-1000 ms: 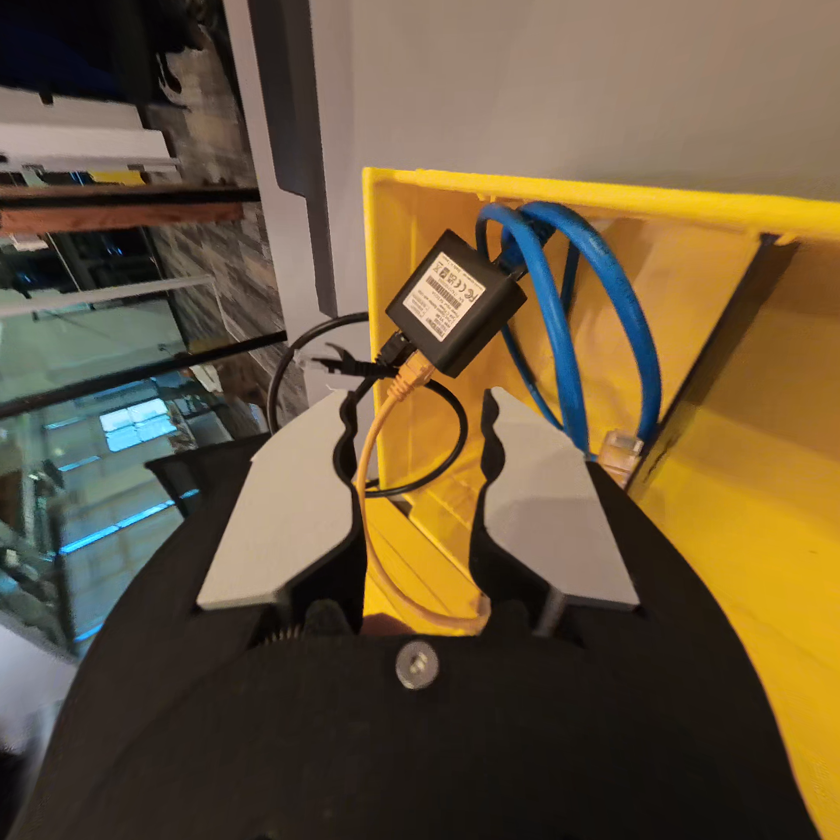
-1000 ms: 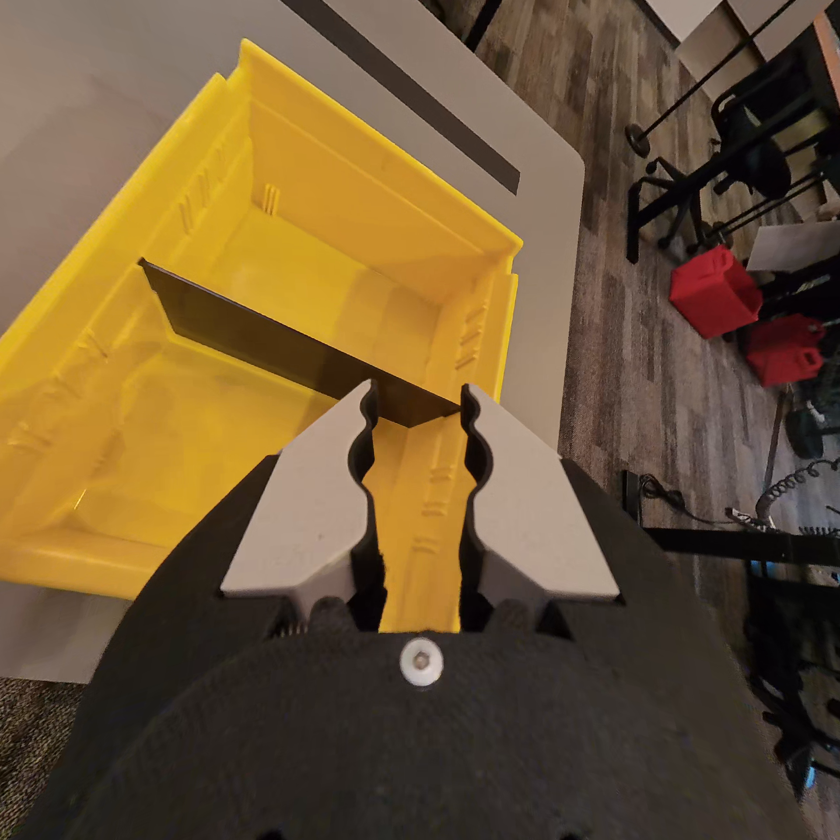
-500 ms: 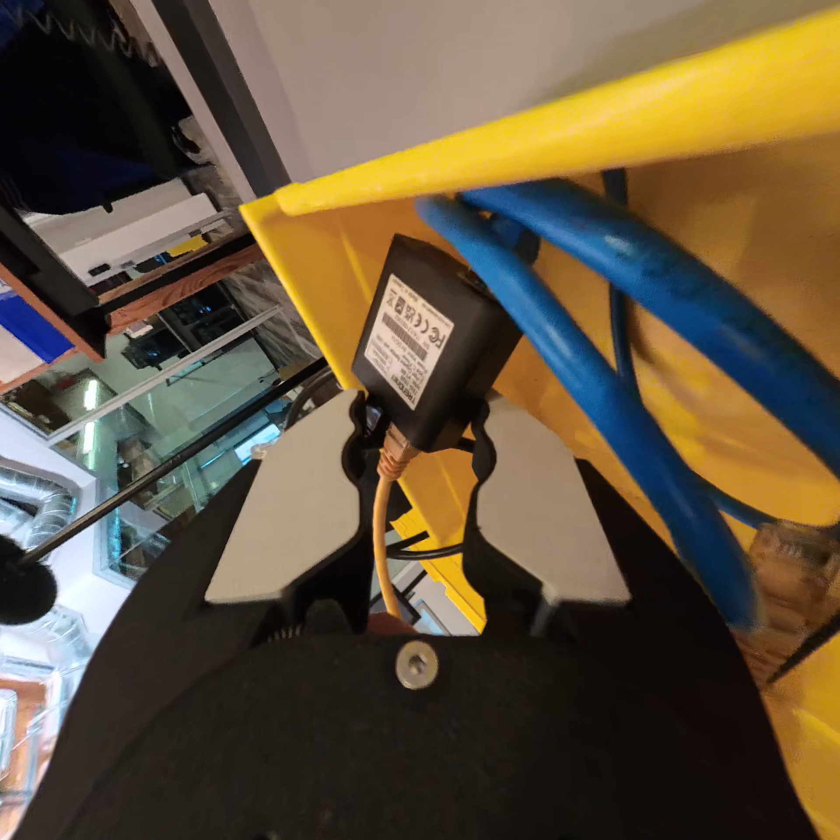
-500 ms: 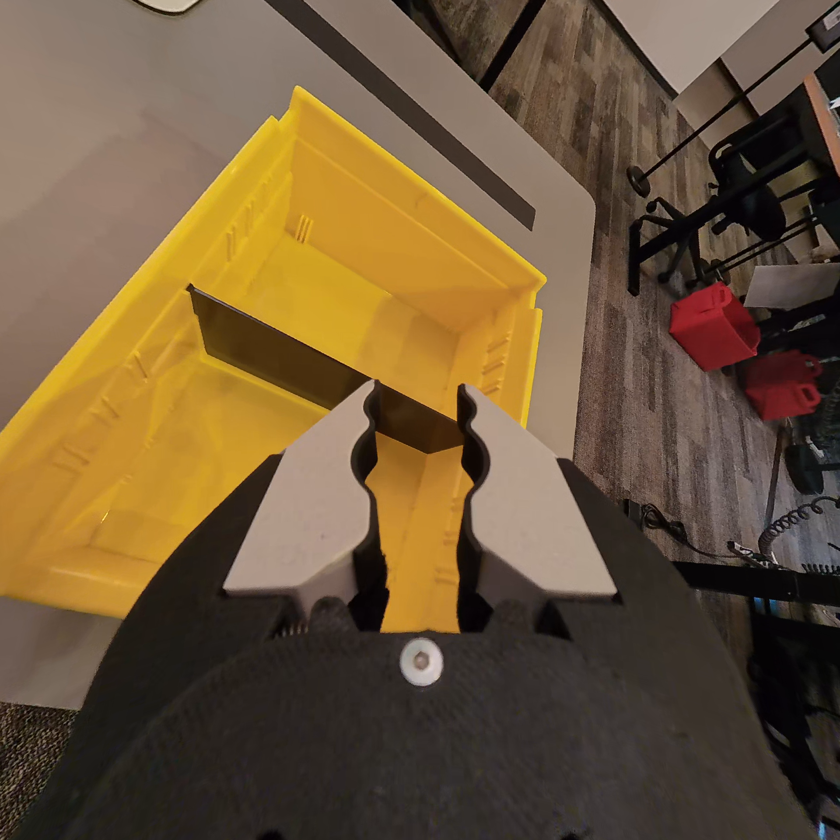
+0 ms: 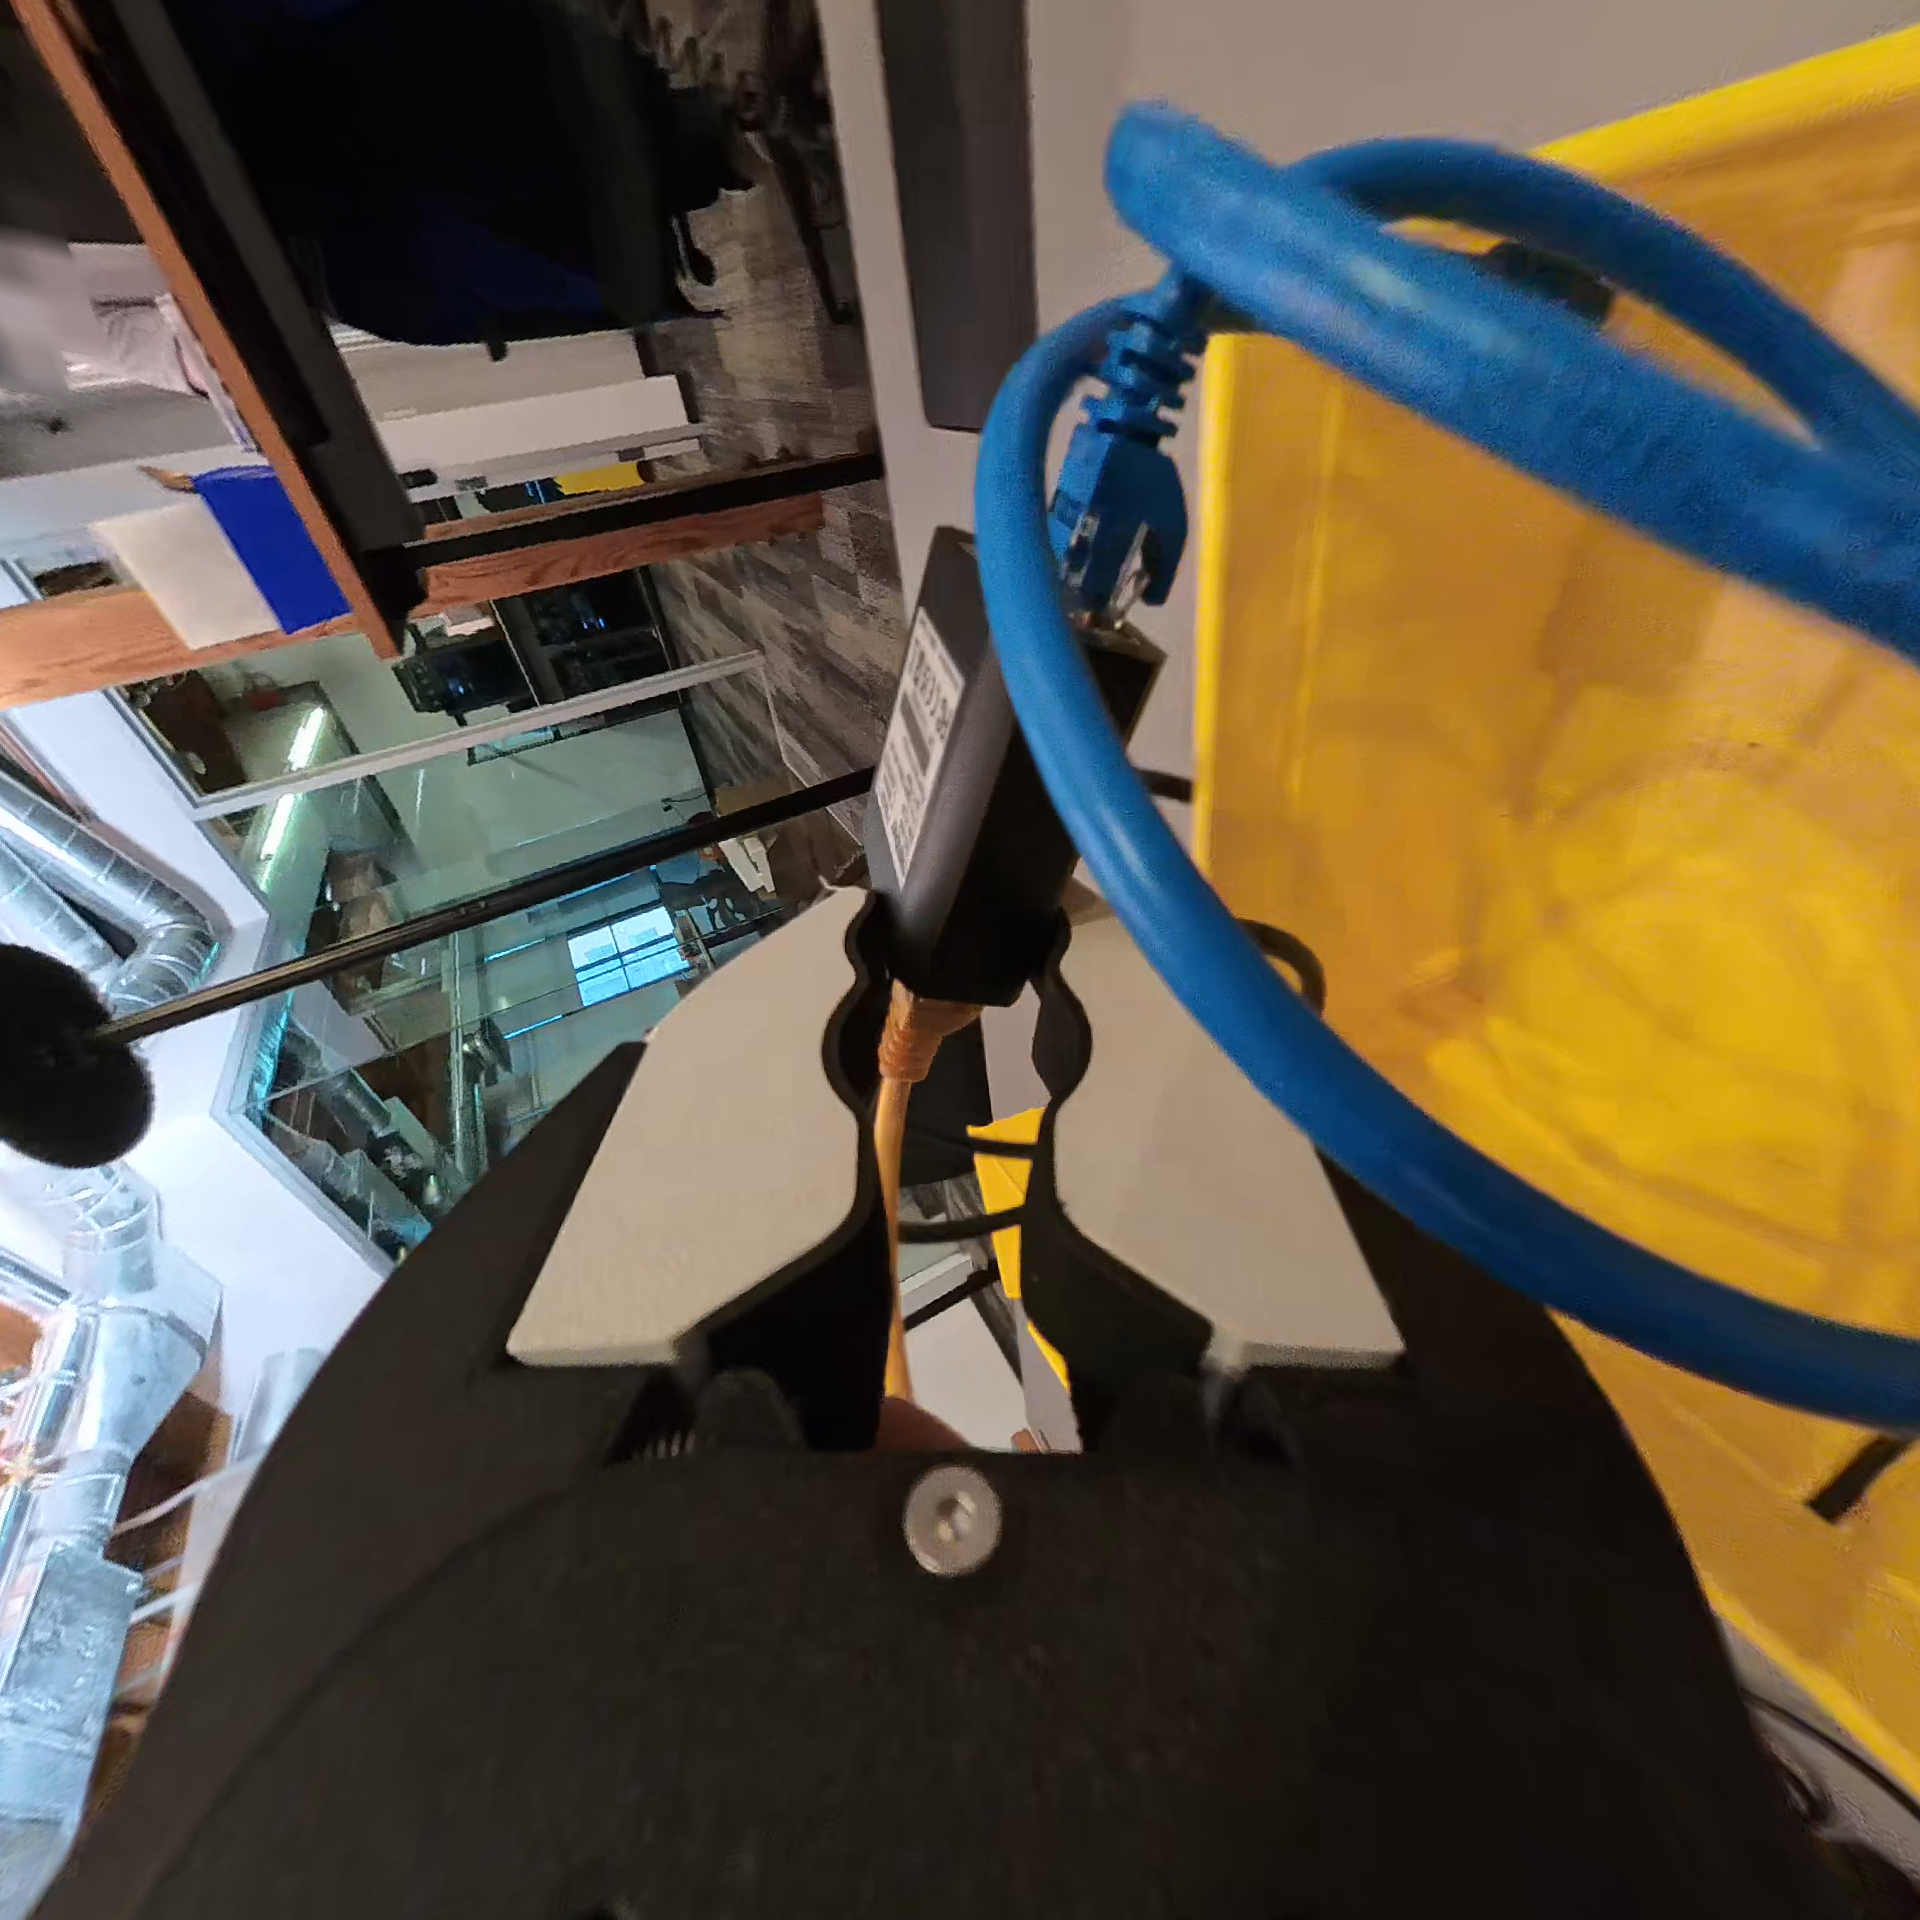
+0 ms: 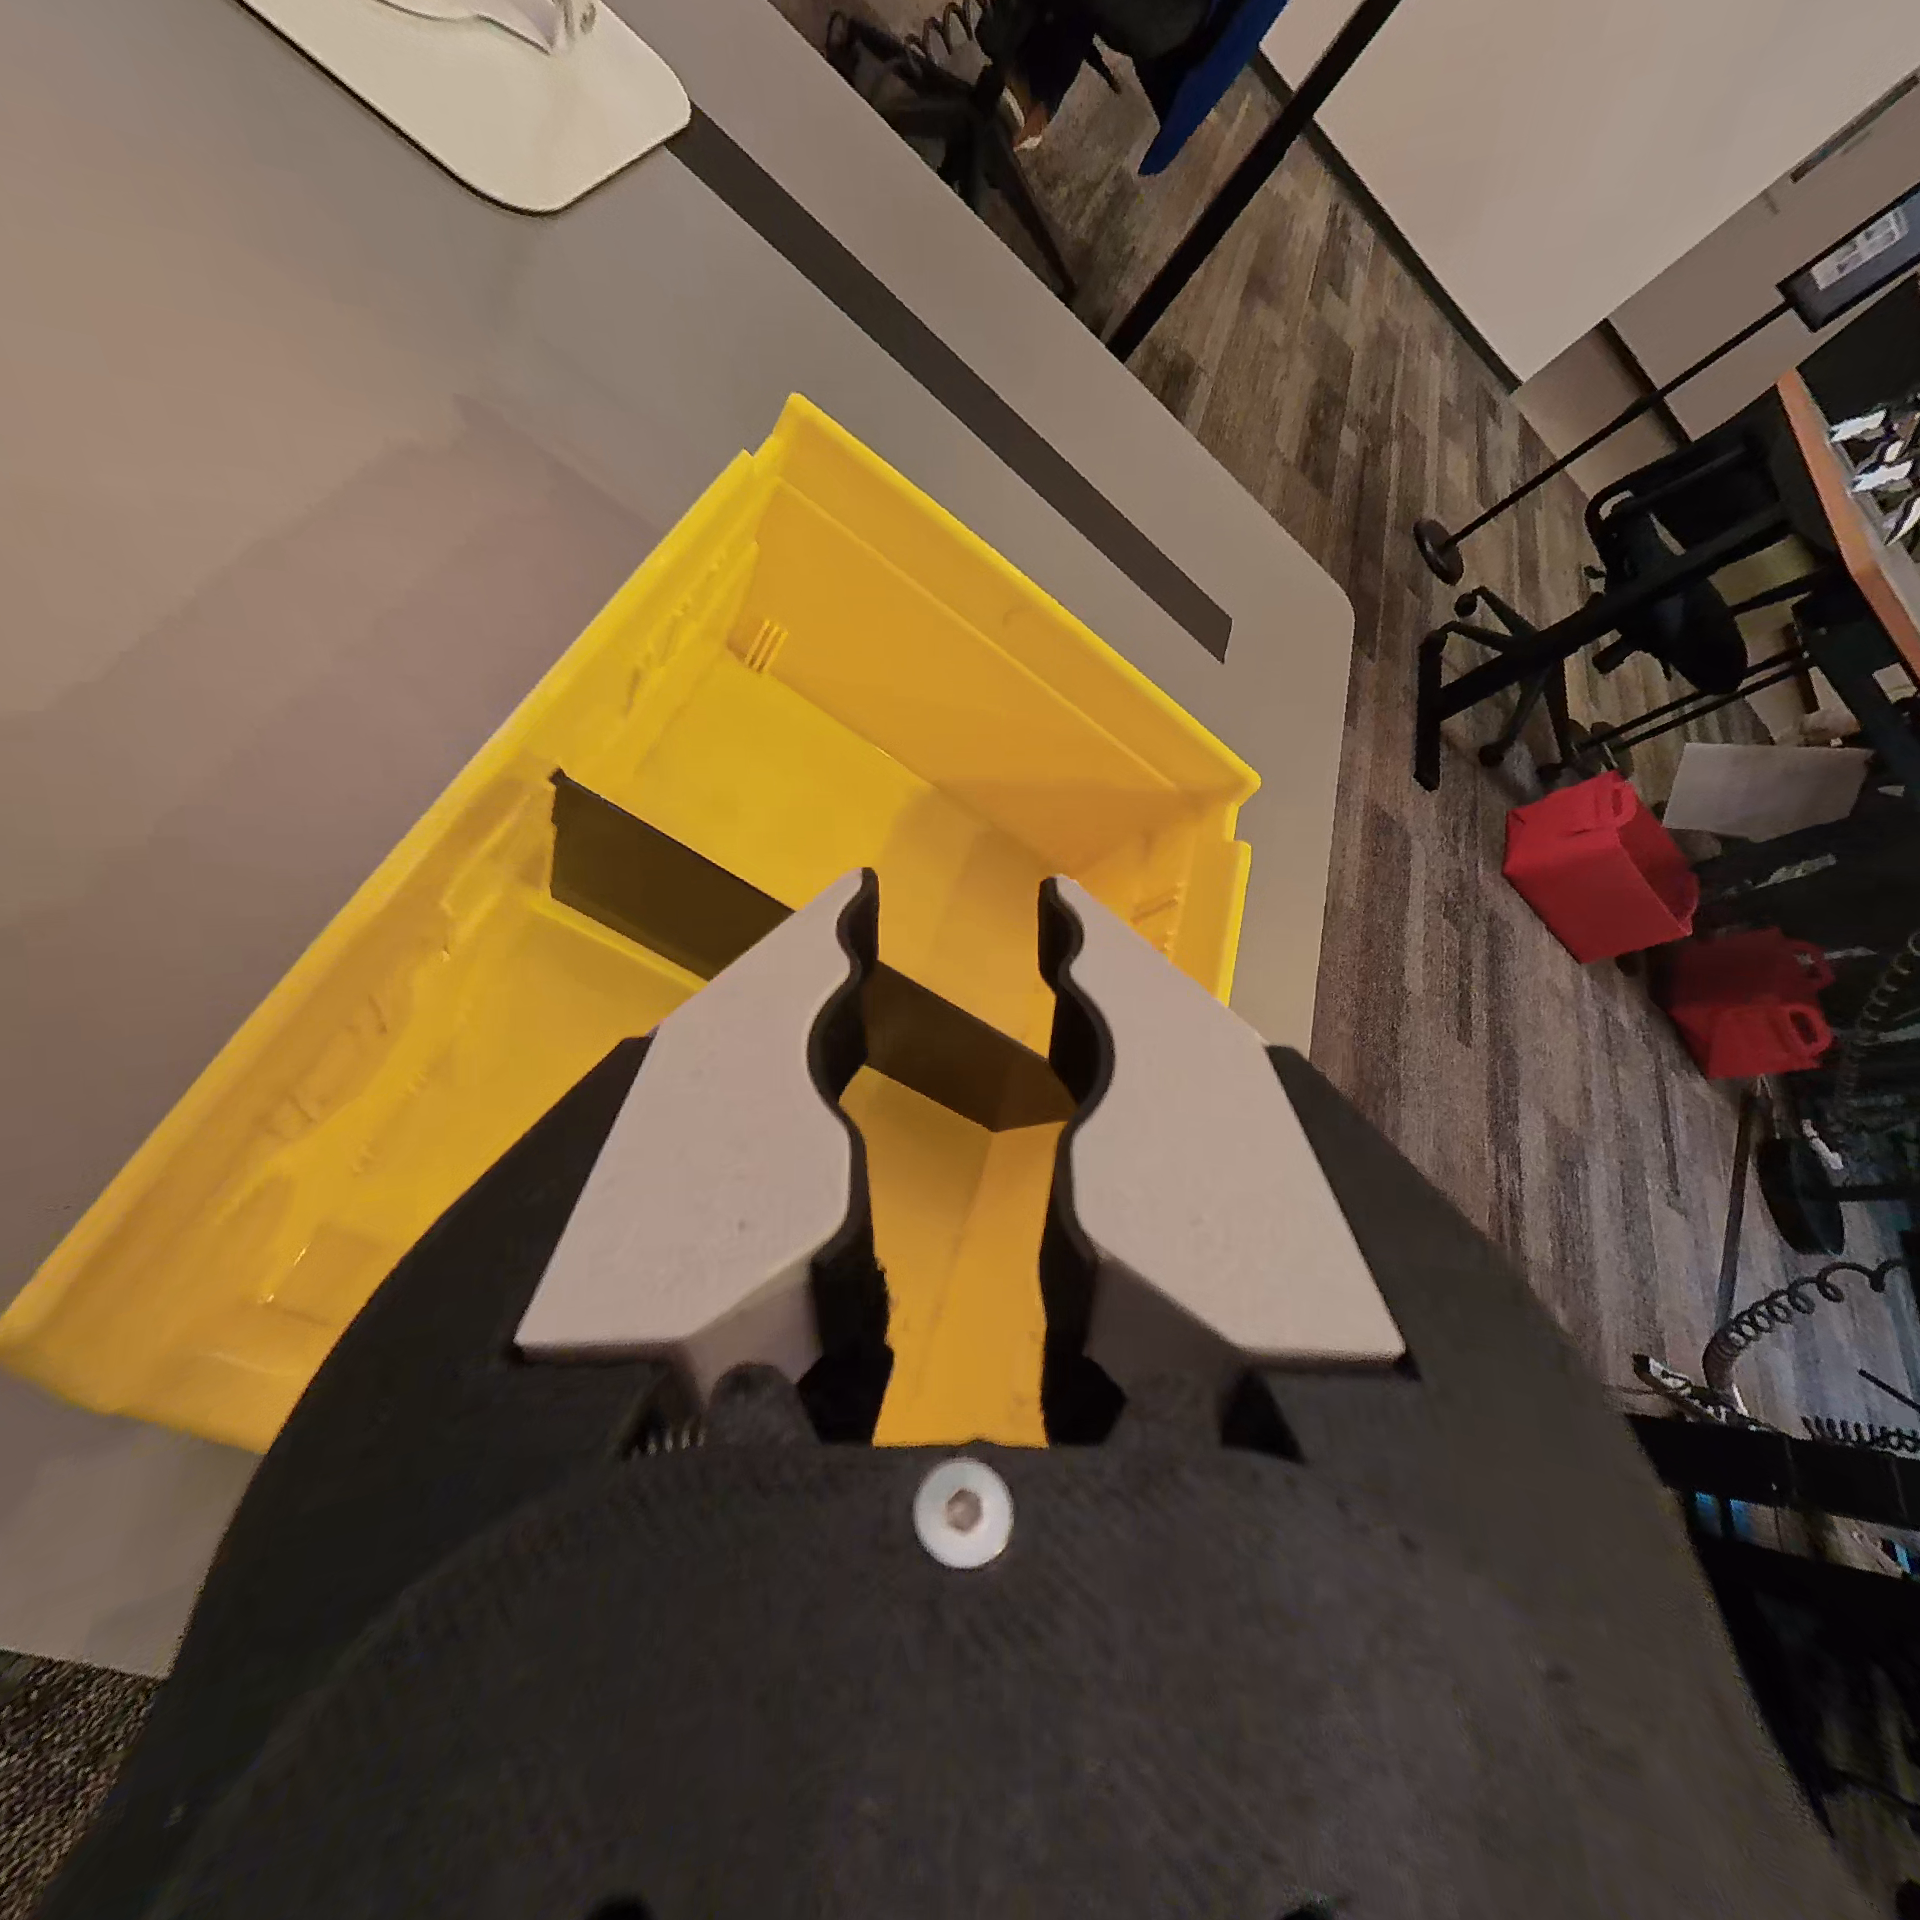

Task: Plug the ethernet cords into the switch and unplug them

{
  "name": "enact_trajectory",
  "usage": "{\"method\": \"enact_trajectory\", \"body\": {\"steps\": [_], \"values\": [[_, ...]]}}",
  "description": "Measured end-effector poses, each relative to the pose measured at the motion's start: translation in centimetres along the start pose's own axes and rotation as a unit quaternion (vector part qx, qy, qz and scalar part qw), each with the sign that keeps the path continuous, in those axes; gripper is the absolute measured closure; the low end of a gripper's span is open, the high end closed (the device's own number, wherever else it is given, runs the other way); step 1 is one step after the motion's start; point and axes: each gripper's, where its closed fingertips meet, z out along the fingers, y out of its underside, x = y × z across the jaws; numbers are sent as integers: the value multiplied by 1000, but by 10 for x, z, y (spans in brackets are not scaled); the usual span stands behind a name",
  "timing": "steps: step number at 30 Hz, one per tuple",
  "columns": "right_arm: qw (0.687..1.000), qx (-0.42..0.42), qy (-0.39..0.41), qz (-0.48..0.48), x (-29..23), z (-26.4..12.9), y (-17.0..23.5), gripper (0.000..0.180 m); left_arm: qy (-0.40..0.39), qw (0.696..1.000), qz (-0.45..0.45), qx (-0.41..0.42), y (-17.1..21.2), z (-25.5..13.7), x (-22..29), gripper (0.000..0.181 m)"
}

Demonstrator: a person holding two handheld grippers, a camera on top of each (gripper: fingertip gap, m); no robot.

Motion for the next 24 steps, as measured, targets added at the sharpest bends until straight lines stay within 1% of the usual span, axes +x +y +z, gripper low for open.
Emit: {"method": "enact_trajectory", "body": {"steps": [1, 2, 6, 7, 9, 10, 12, 14, 17, 20, 24], "values": [[1000, 5, -1, -2, -1, 0, -3, 151, -9, 1000, -3, 1, 2, -5, -9, 151], [1000, 10, -2, -4, -3, -1, -7, 150, -19, 1000, -7, 2, 3, -10, -19, 155], [999, 32, -8, -17, -12, -3, -24, 149, -44, 998, -33, 14, -2, -32, -57, 155], [999, 38, -10, -22, -15, -3, -29, 149, -46, 998, -39, 17, -5, -37, -66, 156], [998, 55, -14, -33, -22, -6, -42, 147, -43, 997, -55, 27, -16, -48, -80, 152], [997, 67, -19, -40, -27, -8, -50, 146, -34, 997, -66, 33, -23, -52, -85, 157], [994, 92, -28, -57, -38, -12, -69, 143, 5, 995, -87, 50, -43, -62, -89, 157], [987, 126, -44, -85, -55, -18, -90, 137, 53, 989, -110, 80, -71, -71, -90, 155], [971, 163, -73, -160, -93, -26, -121, 123, 153, 970, -137, 133, -122, -86, -83, 156], [950, 201, -88, -222, -130, -33, -148, 118, 279, 937, -127, 168, -169, -103, -63, 156], [925, 235, -81, -288, -161, -34, -170, 122, 399, 887, -89, 213, -224, -125, -38, 156]]}}
